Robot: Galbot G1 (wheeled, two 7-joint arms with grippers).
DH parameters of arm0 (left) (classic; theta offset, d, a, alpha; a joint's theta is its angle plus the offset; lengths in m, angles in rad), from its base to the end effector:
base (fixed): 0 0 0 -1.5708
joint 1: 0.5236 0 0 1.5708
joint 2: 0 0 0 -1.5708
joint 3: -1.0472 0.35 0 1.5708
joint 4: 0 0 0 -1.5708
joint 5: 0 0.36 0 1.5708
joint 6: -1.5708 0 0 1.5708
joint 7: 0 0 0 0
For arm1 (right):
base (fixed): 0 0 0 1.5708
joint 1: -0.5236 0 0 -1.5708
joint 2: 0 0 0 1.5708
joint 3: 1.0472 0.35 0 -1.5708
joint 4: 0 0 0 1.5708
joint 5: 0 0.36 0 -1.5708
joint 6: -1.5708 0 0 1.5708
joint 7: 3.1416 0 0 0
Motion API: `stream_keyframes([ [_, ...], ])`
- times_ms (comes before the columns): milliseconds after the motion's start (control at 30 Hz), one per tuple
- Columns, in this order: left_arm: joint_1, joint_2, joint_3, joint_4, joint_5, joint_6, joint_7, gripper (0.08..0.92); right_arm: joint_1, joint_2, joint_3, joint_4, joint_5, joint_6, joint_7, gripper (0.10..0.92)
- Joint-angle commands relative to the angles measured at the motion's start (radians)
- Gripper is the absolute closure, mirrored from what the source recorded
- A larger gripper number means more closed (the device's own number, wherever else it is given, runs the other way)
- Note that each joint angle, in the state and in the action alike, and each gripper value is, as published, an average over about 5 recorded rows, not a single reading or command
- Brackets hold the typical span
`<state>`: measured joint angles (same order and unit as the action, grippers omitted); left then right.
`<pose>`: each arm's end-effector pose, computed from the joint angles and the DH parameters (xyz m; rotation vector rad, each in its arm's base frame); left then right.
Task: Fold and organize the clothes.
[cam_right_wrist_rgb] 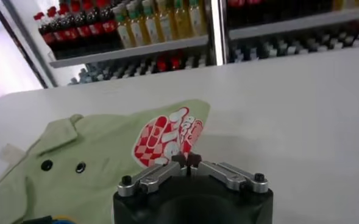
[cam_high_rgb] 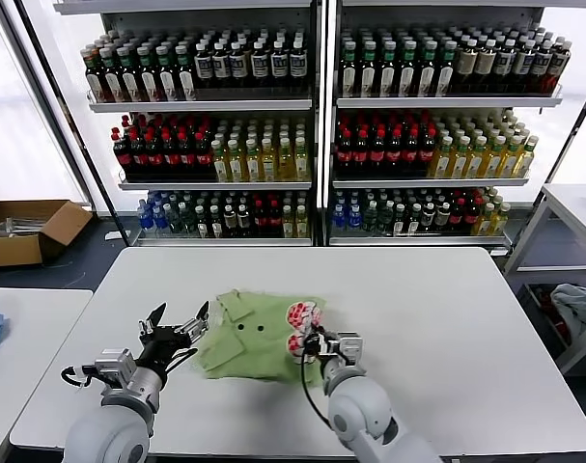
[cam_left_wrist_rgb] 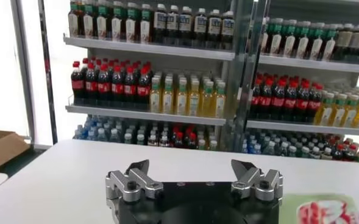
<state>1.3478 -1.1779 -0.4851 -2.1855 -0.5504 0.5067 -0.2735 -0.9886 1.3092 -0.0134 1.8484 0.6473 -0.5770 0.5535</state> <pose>0.2405 0.0441 -0.2168 -0.0772 -2.8558 0.1324 0.3139 0.1061 -0.2707 0.2417 -2.6078 -0.1293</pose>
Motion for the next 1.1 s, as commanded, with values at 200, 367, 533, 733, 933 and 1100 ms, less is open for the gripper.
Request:
stream_keyframes([
  [200, 0.018, -0.041, 0.017, -0.027, 0.010, 0.002, -0.001, 0.177, 0.144, -0.288, 0.118, -0.184, -0.196, 0.000, -0.216, 0.918],
  [367, 0.028, -0.052, 0.020, -0.037, 0.015, 0.005, -0.001, 0.177, 0.145, -0.232, 0.134, -0.250, -0.295, 0.006, -0.259, 0.917],
  [533, 0.055, -0.059, 0.014, -0.051, 0.019, 0.003, 0.001, 0.177, 0.096, -0.178, 0.178, -0.199, -0.433, 0.087, -0.228, 0.855],
  [733, 0.068, -0.072, 0.022, -0.057, 0.032, 0.003, 0.005, 0.177, -0.014, -0.144, 0.189, 0.070, -0.490, 0.118, -0.173, 0.684],
  [933, 0.075, -0.087, 0.031, -0.062, 0.043, 0.003, 0.011, 0.177, -0.140, -0.140, 0.095, 0.202, -0.420, 0.026, -0.159, 0.519],
  [1100, 0.087, -0.085, 0.023, -0.067, 0.043, 0.000, 0.015, 0.177, -0.183, -0.105, 0.077, 0.166, -0.369, 0.000, -0.103, 0.380],
])
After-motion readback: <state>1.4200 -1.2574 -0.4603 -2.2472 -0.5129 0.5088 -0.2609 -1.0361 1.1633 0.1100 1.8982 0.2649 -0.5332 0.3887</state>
